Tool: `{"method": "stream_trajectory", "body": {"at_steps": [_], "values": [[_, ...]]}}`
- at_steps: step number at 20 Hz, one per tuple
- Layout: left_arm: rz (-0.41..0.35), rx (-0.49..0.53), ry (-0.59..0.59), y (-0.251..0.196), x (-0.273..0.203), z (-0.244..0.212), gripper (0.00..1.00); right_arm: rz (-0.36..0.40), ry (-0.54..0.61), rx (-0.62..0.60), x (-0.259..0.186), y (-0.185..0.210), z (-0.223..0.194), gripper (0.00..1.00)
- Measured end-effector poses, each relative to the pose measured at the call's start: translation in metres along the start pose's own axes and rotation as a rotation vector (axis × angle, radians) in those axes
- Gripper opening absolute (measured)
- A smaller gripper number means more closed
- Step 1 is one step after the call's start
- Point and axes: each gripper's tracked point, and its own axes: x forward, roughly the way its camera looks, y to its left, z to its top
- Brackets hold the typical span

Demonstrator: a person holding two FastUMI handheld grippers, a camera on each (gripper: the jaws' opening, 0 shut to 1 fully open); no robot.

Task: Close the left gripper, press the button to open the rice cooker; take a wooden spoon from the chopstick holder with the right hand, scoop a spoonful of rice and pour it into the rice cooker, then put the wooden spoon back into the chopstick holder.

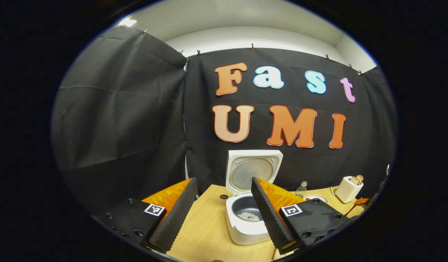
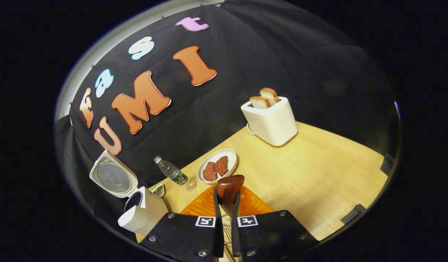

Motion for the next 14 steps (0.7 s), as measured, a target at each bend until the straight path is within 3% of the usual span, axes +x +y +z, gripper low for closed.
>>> {"method": "stream_trajectory", "body": {"at_steps": [7, 14], "values": [[-0.045, -0.050, 0.013, 0.006, 0.000, 0.001, 1.00, 0.113, -0.152, -0.163, -0.062, 0.076, 0.050, 0.07], [-0.067, -0.081, 0.040, 0.029, 0.000, -0.006, 1.00, 0.227, -0.185, -0.259, -0.122, 0.145, 0.020, 0.07]]}}
